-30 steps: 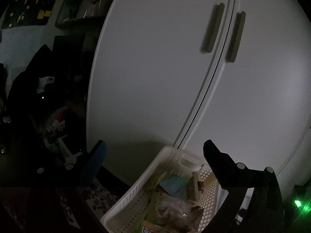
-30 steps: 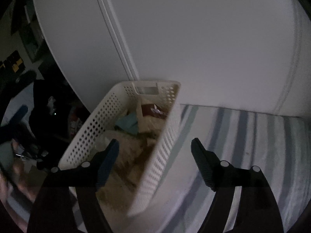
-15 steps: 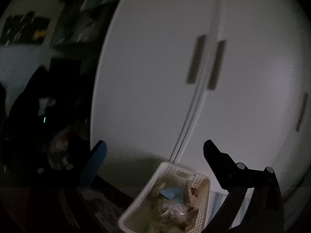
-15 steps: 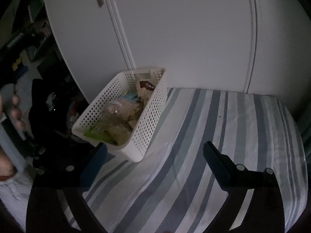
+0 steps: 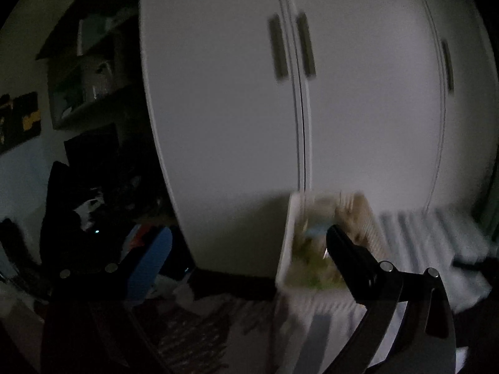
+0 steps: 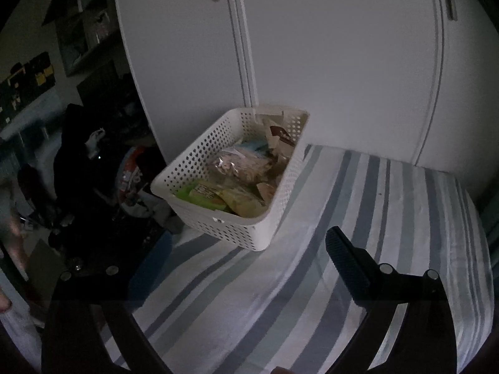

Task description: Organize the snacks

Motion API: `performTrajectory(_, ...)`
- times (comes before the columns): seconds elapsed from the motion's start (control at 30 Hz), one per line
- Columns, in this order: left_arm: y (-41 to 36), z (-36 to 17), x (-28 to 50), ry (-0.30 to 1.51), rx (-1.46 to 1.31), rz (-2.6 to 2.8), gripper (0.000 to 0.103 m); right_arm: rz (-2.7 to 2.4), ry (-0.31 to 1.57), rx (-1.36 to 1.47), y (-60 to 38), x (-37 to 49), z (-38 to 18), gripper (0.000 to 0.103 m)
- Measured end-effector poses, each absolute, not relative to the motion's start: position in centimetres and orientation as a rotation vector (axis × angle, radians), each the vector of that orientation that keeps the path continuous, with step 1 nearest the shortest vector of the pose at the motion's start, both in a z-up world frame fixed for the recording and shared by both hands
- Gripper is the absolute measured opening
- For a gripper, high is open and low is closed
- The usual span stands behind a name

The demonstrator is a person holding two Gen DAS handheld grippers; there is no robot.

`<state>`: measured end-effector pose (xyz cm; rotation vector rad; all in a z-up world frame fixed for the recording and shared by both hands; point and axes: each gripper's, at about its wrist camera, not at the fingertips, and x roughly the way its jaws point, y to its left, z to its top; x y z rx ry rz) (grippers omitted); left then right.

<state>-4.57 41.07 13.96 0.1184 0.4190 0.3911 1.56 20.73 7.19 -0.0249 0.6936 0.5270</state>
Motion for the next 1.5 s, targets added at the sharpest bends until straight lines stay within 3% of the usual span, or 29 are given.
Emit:
performTrajectory(0.3,39.1,9.9,-2.9,0.520,0.280,0.344,0.100,0.456,0.643,-0.092,21.8,1.0,7.9,0.098)
performTrajectory(1.5,39.5,9.4,-0.8,0.533,0.302,0.407,0.101,0.463,0.590,-0.158,23.7,0.7,7.8,0.098)
